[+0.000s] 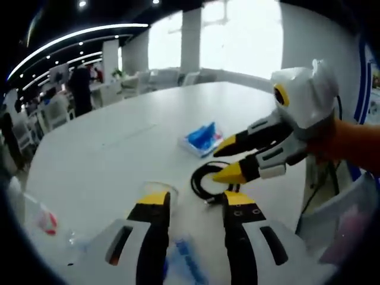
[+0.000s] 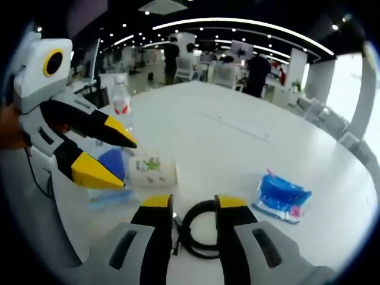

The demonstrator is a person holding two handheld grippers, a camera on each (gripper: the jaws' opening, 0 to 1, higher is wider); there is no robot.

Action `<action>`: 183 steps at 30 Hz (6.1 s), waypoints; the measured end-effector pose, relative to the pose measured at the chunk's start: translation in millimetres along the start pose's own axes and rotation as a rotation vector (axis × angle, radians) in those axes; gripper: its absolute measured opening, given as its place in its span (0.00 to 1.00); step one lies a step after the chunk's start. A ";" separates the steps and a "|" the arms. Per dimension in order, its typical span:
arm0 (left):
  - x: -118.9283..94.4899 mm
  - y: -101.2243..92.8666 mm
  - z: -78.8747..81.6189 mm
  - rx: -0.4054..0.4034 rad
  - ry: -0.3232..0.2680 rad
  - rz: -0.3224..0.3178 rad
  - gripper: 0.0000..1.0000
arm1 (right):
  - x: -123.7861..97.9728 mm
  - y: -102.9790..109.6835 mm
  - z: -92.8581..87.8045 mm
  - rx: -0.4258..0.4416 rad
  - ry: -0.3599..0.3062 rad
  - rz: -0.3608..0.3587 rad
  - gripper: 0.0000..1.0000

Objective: Arrange the tabletop items into an orderly group along one side of the table until the central work area is clear of visible clutter.

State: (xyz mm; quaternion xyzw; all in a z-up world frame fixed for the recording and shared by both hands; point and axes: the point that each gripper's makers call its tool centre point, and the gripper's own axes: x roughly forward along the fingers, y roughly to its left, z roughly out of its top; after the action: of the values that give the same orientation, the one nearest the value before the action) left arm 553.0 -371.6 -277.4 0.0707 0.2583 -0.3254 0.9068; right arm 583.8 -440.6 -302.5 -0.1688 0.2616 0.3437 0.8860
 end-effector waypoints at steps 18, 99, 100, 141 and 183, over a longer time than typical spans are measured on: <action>-72.6 71.7 -49.9 -0.032 -0.009 0.040 0.34 | -3.8 42.0 1.7 0.022 0.001 0.088 0.30; -95.7 159.1 -167.2 -0.290 0.026 0.020 0.00 | 60.2 138.5 -41.6 0.329 0.230 0.169 0.20; -95.2 159.7 -167.0 -0.290 0.026 0.021 0.00 | 61.4 138.7 -41.9 0.335 0.233 0.169 0.19; -111.8 158.0 -157.1 -0.271 0.031 0.060 0.00 | 59.0 150.7 -35.7 0.376 0.238 0.206 0.04; -137.6 140.2 -95.4 -0.191 -0.033 0.110 0.00 | 14.6 120.4 16.9 0.342 0.079 0.226 0.02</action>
State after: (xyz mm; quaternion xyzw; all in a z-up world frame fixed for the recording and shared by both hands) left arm 510.5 -158.0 -293.9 -0.0074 0.2689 -0.2503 0.9301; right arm 514.8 -339.8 -311.7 0.0010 0.3680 0.3847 0.8465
